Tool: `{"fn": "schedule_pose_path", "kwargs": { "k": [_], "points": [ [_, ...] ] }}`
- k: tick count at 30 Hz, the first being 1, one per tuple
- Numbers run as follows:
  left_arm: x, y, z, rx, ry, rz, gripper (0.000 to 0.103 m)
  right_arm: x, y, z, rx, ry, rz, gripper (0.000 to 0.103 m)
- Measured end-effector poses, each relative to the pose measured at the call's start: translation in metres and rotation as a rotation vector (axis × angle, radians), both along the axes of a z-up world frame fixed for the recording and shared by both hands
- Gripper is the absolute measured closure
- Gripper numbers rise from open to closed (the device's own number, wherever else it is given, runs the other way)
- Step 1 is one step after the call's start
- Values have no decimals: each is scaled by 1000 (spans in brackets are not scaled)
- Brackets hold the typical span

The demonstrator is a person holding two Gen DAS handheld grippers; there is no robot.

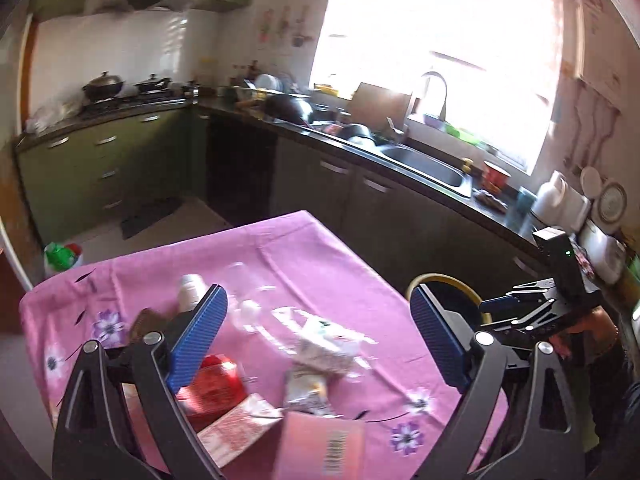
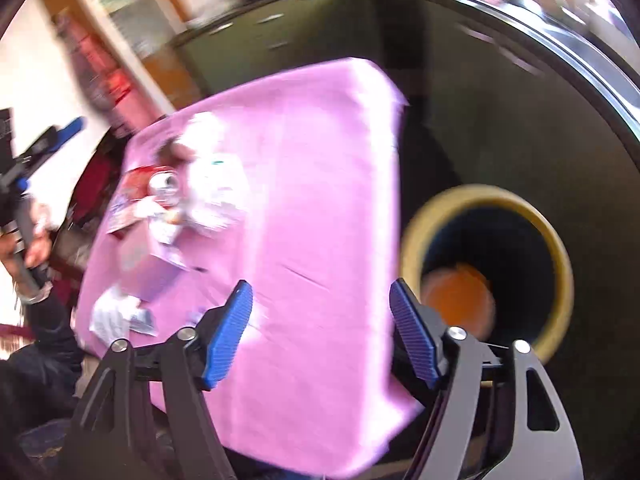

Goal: Collect trash
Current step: 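Move the right tool to the clear water bottle and grasp its label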

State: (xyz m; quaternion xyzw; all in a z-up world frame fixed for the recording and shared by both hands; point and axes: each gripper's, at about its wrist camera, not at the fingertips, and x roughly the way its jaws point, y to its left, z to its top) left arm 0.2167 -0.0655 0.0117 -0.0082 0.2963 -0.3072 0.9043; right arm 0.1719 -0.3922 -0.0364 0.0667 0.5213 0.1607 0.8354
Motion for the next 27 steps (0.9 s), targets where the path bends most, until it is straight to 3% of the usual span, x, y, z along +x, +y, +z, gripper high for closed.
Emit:
{"fn": "schedule_pose_path", "kwargs": {
  "k": [4, 8, 15, 23, 25, 27],
  "points": [
    [18, 35, -16, -27, 21, 77, 13, 38, 50, 3, 26, 12, 98, 30],
    [27, 58, -36, 11, 44, 133, 12, 69, 95, -5, 20, 48, 178, 22],
    [22, 73, -42, 10, 67, 125, 11, 125, 143, -46, -76, 148, 243, 18],
    [23, 65, -49, 15, 90, 97, 10, 142, 165, -80, -142, 193, 260, 18],
    [23, 64, -51, 18, 93, 91, 10, 143, 170, -85, -148, 199, 261, 22],
    [22, 61, -52, 26, 93, 81, 10, 145, 169, -88, -139, 207, 254, 35]
  ]
}}
